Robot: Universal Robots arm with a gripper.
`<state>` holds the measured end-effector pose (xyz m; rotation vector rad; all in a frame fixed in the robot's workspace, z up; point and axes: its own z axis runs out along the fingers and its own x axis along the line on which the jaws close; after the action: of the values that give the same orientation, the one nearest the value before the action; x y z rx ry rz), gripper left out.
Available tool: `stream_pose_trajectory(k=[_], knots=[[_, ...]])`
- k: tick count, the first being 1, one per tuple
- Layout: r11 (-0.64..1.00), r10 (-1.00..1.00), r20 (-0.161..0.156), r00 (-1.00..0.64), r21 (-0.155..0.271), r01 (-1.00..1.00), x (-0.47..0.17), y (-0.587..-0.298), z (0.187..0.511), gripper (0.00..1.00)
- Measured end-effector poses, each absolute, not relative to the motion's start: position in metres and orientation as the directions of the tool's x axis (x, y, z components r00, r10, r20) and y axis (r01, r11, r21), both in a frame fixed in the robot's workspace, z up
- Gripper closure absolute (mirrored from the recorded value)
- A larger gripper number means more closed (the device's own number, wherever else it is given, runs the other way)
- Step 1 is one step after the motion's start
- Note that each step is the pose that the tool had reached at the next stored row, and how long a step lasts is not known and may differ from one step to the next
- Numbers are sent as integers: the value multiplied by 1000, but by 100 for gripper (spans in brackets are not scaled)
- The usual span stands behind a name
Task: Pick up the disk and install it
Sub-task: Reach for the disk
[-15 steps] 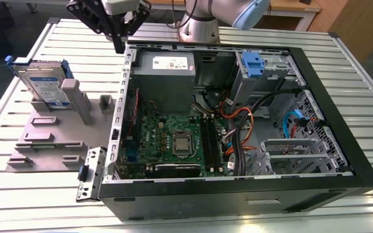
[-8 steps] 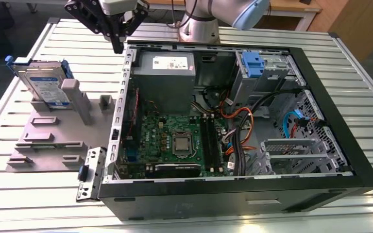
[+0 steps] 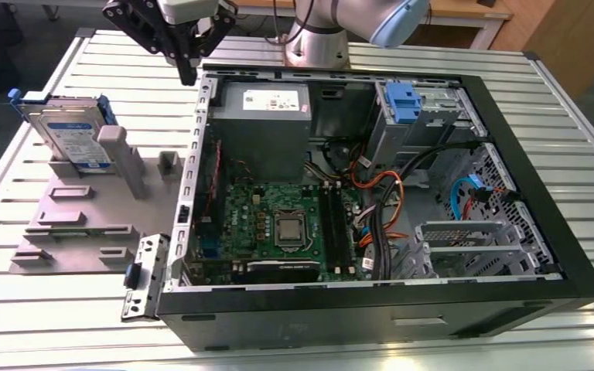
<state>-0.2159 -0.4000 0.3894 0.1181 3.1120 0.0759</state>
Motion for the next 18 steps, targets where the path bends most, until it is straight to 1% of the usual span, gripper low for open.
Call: stream_pose_trajectory(k=[18], knots=[[996, 76, -25, -997, 50, 75, -242, -400, 388, 89]])
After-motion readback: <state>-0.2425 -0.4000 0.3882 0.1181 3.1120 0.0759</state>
